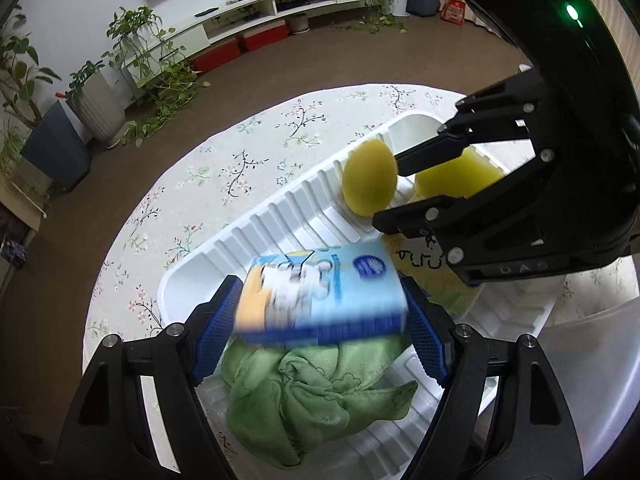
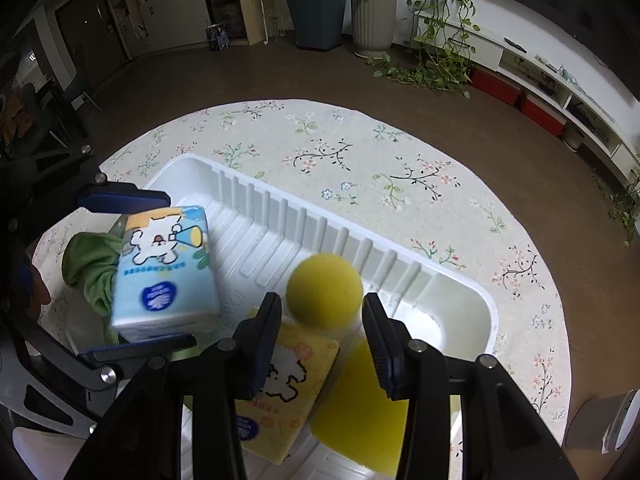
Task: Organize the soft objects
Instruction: 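Carry the tissue pack and makeup sponge into the tray and open both grippers, then grasp the cream rope knot with the left gripper while the right grasps the grey knitted pad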
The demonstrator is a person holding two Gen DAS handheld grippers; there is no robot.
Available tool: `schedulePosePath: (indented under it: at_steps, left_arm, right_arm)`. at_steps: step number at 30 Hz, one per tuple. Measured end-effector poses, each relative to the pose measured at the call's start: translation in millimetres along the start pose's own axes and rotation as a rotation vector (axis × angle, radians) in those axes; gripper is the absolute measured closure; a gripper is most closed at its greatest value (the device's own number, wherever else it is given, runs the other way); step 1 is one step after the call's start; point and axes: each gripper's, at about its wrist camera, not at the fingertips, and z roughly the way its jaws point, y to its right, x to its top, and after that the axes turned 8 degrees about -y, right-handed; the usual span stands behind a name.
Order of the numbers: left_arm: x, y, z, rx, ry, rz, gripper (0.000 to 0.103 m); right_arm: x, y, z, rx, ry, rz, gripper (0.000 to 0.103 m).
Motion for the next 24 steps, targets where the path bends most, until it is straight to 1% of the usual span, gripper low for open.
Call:
schedulePosePath:
  at_steps: [3,5,8,11,12,14,17,18,19,20,21,22,23,24]
  left_arm:
    - [-2.1,-1.8,-7.8,-0.013,0.019,-0.012,0.02]
    - [-1.6,-3.2,-9.8,-0.022,0.024,-0.02,0.018]
    - [-3.3,-6.6,-18.3,-0.032,0.039,-0.037,0.011]
    - [-7.6,-10.5,-33.1,-0.039,0.07,-0.059,0.006]
    - [-9.6,-11.7,-41.0,-0.044,0.085,-0.07,0.003]
    - [-13.6,-14.1,-56.2,-0.046,0.121,-0.089,0.001]
    - [-26.2,-17.7,-81.1,-0.051,0.182,-0.116,0.0]
    - [-31.5,-19.1,-89.2,-0.047,0.205,-0.127,0.0]
    - [-42.6,-21.8,-101.8,-0.043,0.24,-0.154,0.0]
    - [-48.7,-25.1,-107.4,-0.044,0.258,-0.173,0.0]
    - [-56.3,-28.2,-115.1,-0.047,0.278,-0.201,0.0]
    - [-70.4,-30.4,-124.9,-0.048,0.304,-0.239,0.0]
    - [-78.0,-31.7,-129.7,-0.051,0.318,-0.257,0.0]
    - [-95.0,-29.8,-138.3,-0.055,0.349,-0.279,0.0]
  right_arm:
    - [-1.0,1.7,-2.5,-0.005,0.005,0.006,0.049]
    - [-3.5,2.7,-6.4,-0.005,0.012,0.009,0.049]
    - [-8.1,4.6,-15.6,-0.002,0.03,0.019,0.049]
    - [-14.3,7.3,-32.3,0.003,0.066,0.038,0.048]
    - [-16.6,8.2,-40.5,0.006,0.083,0.046,0.046]
    - [-19.9,8.7,-55.6,0.013,0.114,0.059,0.043]
    - [-34.4,10.0,-84.5,0.023,0.174,0.085,0.035]
    - [-40.0,9.8,-93.3,0.024,0.19,0.093,0.031]
    - [-46.7,10.3,-103.2,0.025,0.208,0.103,0.027]
    - [-56.4,10.5,-115.0,0.027,0.231,0.112,0.025]
    - [-63.7,11.2,-123.9,0.03,0.247,0.119,0.019]
    - [-74.4,11.3,-133.2,0.033,0.268,0.132,0.014]
    - [-86.2,11.4,-141.7,0.04,0.286,0.149,0.012]
    - [-103.1,10.5,-151.2,0.051,0.307,0.171,0.008]
